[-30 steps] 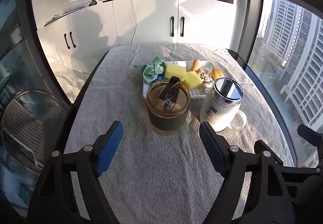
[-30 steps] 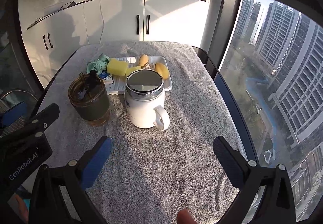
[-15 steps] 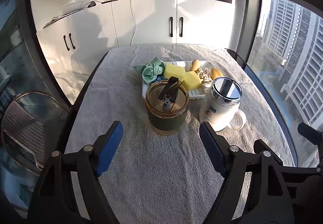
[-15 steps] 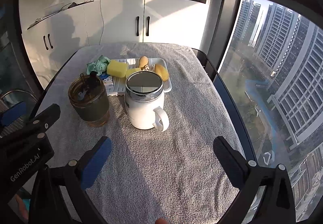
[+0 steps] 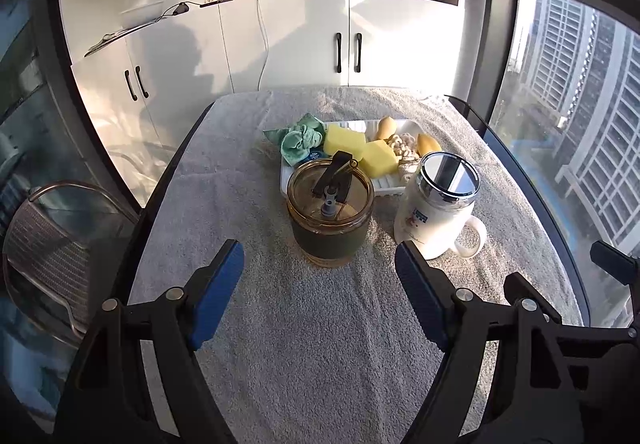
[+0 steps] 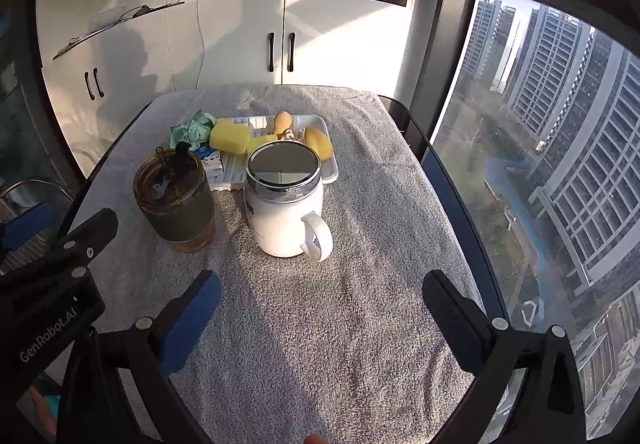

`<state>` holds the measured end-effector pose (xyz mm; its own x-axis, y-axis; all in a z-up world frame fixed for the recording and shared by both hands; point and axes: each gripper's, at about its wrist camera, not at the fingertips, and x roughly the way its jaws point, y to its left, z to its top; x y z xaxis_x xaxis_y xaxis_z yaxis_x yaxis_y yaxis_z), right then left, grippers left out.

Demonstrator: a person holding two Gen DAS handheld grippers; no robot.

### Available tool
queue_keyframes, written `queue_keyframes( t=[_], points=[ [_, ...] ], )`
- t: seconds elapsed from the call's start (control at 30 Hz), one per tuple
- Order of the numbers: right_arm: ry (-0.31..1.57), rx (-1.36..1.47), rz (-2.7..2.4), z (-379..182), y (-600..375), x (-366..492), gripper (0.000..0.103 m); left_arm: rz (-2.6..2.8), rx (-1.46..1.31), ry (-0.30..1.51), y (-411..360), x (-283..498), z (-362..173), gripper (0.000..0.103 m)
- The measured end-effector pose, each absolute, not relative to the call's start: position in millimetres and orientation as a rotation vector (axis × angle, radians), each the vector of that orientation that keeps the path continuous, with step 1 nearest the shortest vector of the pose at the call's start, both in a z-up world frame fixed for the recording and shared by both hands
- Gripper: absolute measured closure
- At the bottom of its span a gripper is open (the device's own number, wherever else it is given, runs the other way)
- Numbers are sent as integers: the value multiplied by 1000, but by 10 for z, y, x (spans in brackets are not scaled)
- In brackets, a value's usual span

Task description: Organize soft objects

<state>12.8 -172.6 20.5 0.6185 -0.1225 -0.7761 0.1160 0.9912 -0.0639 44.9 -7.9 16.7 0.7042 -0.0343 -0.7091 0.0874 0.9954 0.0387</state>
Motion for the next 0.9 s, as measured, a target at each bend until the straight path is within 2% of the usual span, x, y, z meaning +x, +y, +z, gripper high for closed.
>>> queue_keyframes(
  t=[0.9],
  points=[
    [887, -8, -123, 218, -1727, 143, 1, -67, 75, 783, -69, 479, 180, 26]
  ],
)
